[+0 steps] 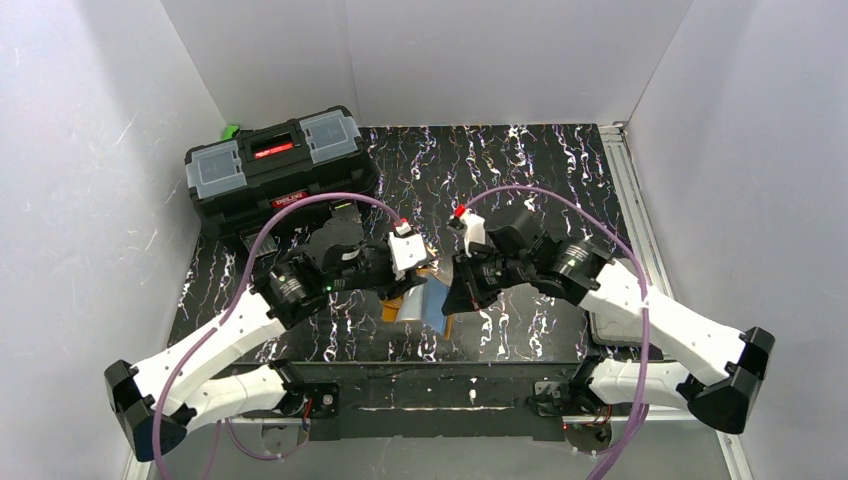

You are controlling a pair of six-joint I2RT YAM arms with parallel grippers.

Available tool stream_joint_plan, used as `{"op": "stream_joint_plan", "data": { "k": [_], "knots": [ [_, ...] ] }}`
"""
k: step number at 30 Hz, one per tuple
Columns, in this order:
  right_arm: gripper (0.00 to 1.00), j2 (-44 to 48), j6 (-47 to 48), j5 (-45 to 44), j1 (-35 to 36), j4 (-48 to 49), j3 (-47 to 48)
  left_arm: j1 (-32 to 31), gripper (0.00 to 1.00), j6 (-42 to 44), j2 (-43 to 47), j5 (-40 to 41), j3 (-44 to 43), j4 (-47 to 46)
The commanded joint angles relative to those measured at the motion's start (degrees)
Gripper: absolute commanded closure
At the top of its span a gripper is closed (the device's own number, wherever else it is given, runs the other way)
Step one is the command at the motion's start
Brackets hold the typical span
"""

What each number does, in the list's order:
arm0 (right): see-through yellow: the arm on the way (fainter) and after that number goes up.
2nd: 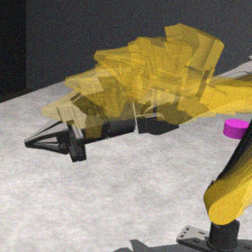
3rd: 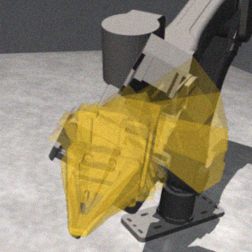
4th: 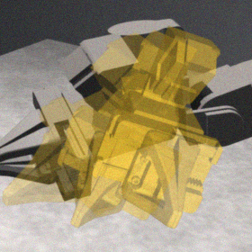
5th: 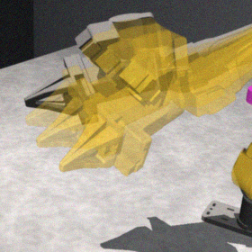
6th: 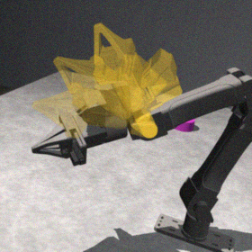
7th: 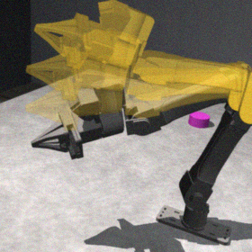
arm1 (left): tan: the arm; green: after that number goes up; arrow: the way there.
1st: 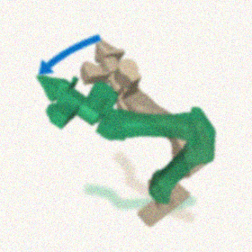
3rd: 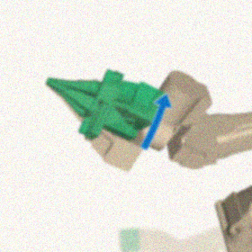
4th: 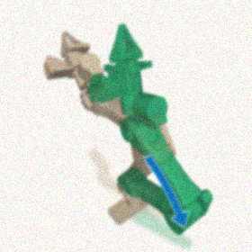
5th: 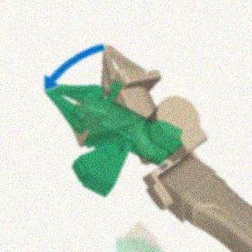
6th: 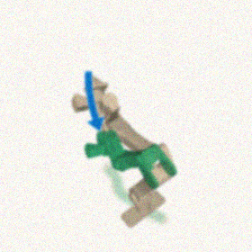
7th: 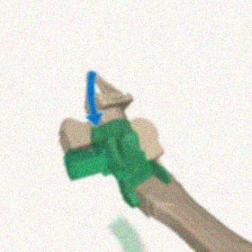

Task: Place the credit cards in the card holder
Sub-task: Open the card holder at the center of the board.

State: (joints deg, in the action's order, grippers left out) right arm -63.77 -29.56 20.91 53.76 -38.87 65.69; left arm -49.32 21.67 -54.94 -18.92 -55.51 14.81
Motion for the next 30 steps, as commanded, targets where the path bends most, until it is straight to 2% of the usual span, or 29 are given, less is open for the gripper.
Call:
{"op": "stream_joint_plan", "data": {
  "k": [1,4,9,15,19,23,26,30],
  "knots": [
    [0.99,-4.1,1.39,-1.77,0.16,0.85,-2.46,2.18,0.59,-5.03,-1.81,-5.66,3.87,0.62],
    [0.99,-7.65,2.14,-0.65,0.21,1.84,-5.23,3.83,0.58,-2.98,-2.45,-10.65,7.61,-0.61],
    [0.99,-11.99,3.0,2.45,-0.64,7.99,-10.59,3.95,0.58,6.06,-3.67,-16.07,13.54,-1.59],
    [0.99,-17.71,5.06,4.62,-1.77,12.28,-13.39,3.95,0.6,16.49,-6.37,-19.01,16.9,-2.68],
    [0.99,-21.21,6.68,5.67,-2.6,13.02,-13.54,3.92,0.6,16.41,-7.93,-20.05,15.89,-5.99],
    [0.99,-23.56,7.55,5.35,-3.57,13.44,-13.77,2.71,0.61,17.05,-7.67,-26.14,15.15,-7.9],
    [0.98,-24.56,8.02,4.93,-4.0,13.53,-13.92,1.47,0.64,23.74,-10.41,-27.26,16.14,-4.47],
    [0.91,-25.21,8.49,4.42,-4.1,13.55,-13.97,1.4,0.73,29.73,-17.37,-26.62,15.78,-0.34]
  ]
}}
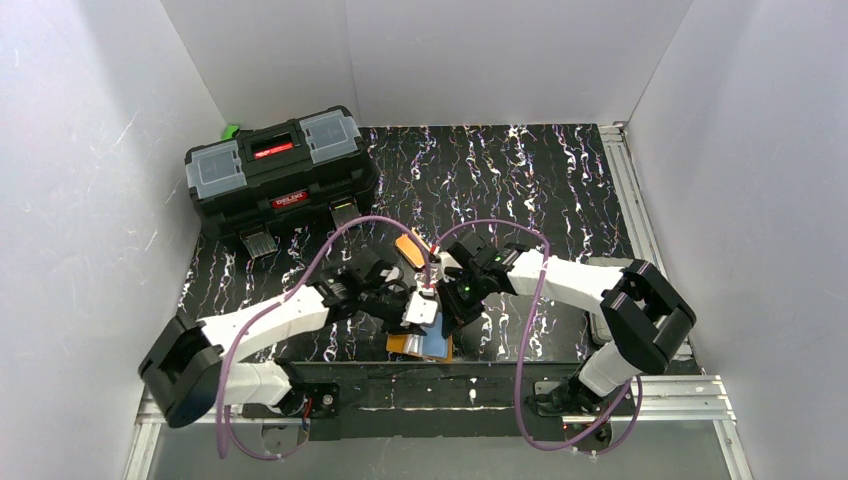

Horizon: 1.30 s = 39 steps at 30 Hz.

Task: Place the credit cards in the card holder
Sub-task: Open the card holder at the center of the board, then pick up the credit card from the center of the board.

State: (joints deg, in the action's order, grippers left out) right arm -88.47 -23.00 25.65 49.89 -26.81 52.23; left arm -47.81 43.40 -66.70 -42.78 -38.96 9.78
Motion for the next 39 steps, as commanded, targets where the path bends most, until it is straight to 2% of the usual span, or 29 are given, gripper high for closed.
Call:
{"op": "stream_joint_plan", "data": {
  "k": [1,7,10,13,16,24,34,39],
  "knots": [
    [0.89,-0.63,2.03,-0.43,-0.27,1.37,-0.47,-0.09,0.76,9.11,-7.13,-2.3,-1.03,5.28],
    [0.71,-0.3,3.03,-3.45,-0.38,-0.22,-0.32,0.42,0.88,12.18,-8.53,3.66,-0.81,8.56],
    [0.59,0.63,2.67,-5.16,-0.79,-0.06,-0.76,0.87,0.92,11.09,-5.32,4.59,0.44,9.05],
    [0.53,2.15,1.71,-7.67,-0.93,0.53,-1.02,0.92,0.94,9.27,-0.63,5.09,3.49,7.15],
    [0.52,4.38,0.05,-10.51,-0.93,1.28,-1.12,0.9,0.94,8.25,1.85,5.46,5.47,6.82],
    [0.47,7.16,-1.35,-17.69,-0.93,0.37,-0.79,0.87,0.94,7.13,-0.29,5.7,6.15,5.38],
    [0.47,6.56,-1.52,-16.29,-0.15,2.53,-1.36,0.82,0.94,4.74,1.17,5.55,6.31,5.3],
    [0.47,4.9,0.86,-18.82,-0.66,1.73,3.42,1.08,0.94,-1.39,3.71,8.54,3.7,4.76]
  ]
}}
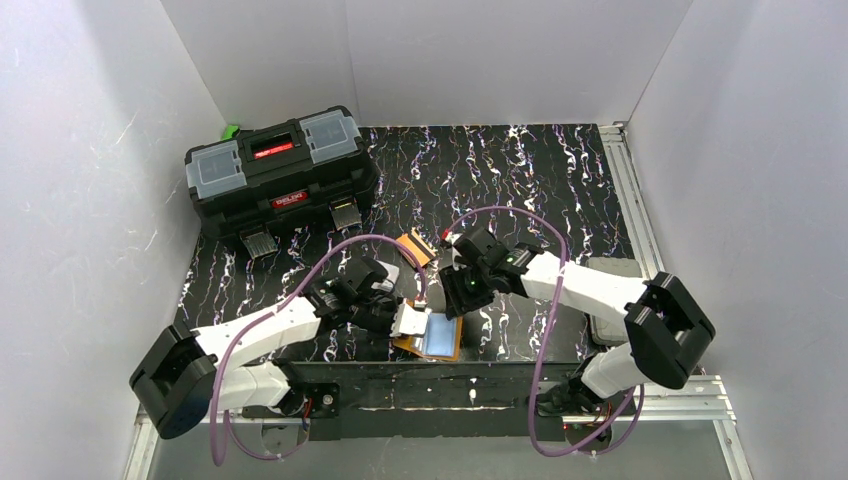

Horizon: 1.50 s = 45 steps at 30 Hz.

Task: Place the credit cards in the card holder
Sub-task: Pick up the credit card from the center of the board.

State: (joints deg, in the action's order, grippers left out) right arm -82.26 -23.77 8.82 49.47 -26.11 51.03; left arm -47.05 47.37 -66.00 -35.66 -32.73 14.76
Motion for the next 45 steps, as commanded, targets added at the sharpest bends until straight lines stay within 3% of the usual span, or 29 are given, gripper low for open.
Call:
{"op": "stream_joint_plan", "data": {
  "k": [1,6,11,17,21,26,30,45],
  "knots": [
    [0.47,-1.8,1.78,-1.85,-0.77,0.84,5.8,0.51,0.94,-6.4,3.36,1.41,-3.87,0.61],
    [0.43,-3.21,1.99,-0.87,-3.87,2.05,9.3,2.3,0.93,-11.87,4.95,0.5,-9.78,3.91],
    [0.31,-6.52,0.8,1.64,-8.42,5.33,13.02,5.62,0.94,-18.0,4.55,-0.65,-14.33,3.37],
    [0.25,-12.49,-0.2,4.6,-11.24,9.18,17.67,17.09,0.95,-24.65,-7.77,-0.48,-22.29,-1.21],
    [0.24,-16.72,-1.2,5.89,-12.25,11.02,20.27,21.57,0.95,-20.73,-15.4,-0.49,-23.76,-7.13],
    [0.24,-18.98,-2.26,5.86,-12.81,13.17,20.81,21.8,0.78,-15.85,-19.88,0.07,-21.93,-13.1],
    [0.24,-21.19,-2.64,4.77,-12.99,14.73,21.47,21.82,0.79,-14.51,-23.19,0.35,-21.77,-17.78],
    [0.26,-25.8,-5.78,6.7,-15.2,21.05,22.27,21.47,0.82,-10.6,-33.67,3.95,-25.36,-20.29]
  ]
}}
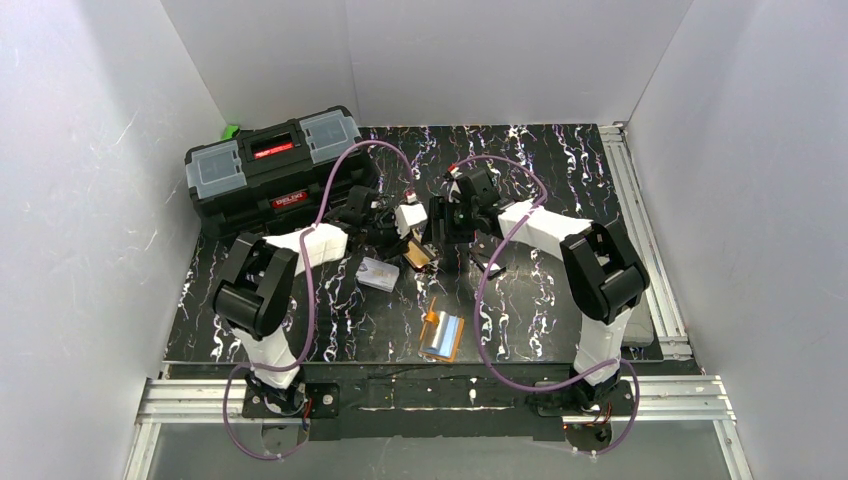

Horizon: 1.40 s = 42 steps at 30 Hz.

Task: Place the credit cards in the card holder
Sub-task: Pick up the credit card from the center of the board.

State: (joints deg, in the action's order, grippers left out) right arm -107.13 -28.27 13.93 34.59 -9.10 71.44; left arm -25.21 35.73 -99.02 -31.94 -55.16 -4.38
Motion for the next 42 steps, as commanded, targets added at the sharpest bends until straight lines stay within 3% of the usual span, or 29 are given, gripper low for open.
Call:
{"op": "stream_joint_plan", "data": {
  "k": [1,9,14,19,23,30,37,42],
  "knots": [
    [0.26,-0.45,-1.44,1.89,-0.31,4.8,0.97,-0.44,0.82,1.02,-0.73,-0.16,-3.24,-1.07],
    [0.25,6.08,-2.36,2.75,0.34,8.55,-6.68,1.19,0.75,-2.61,8.7,-0.32,-3.8,8.56],
    [0.23,5.55,-0.65,3.31,4.0,8.37,-4.04,6.54,0.7,-0.76,18.07,-1.3,1.3,17.29],
    [0.23,3.3,-0.23,4.54,8.11,8.53,-0.94,11.45,0.69,2.96,22.05,-0.49,6.47,21.11],
    [0.23,1.15,1.13,3.32,11.28,8.58,0.15,11.85,0.64,5.04,20.91,-1.74,6.9,23.82],
    [0.25,-0.12,3.09,-0.88,13.48,10.39,0.01,13.86,0.43,2.46,13.31,-3.26,1.73,29.97],
    [0.27,1.27,2.96,-3.33,13.93,13.33,-2.89,16.24,0.37,-5.49,8.59,-6.02,-0.93,30.99],
    [0.3,1.41,1.8,-3.56,14.01,15.78,-4.92,16.33,0.38,-6.53,5.29,-8.61,-2.74,33.75]
  ]
}}
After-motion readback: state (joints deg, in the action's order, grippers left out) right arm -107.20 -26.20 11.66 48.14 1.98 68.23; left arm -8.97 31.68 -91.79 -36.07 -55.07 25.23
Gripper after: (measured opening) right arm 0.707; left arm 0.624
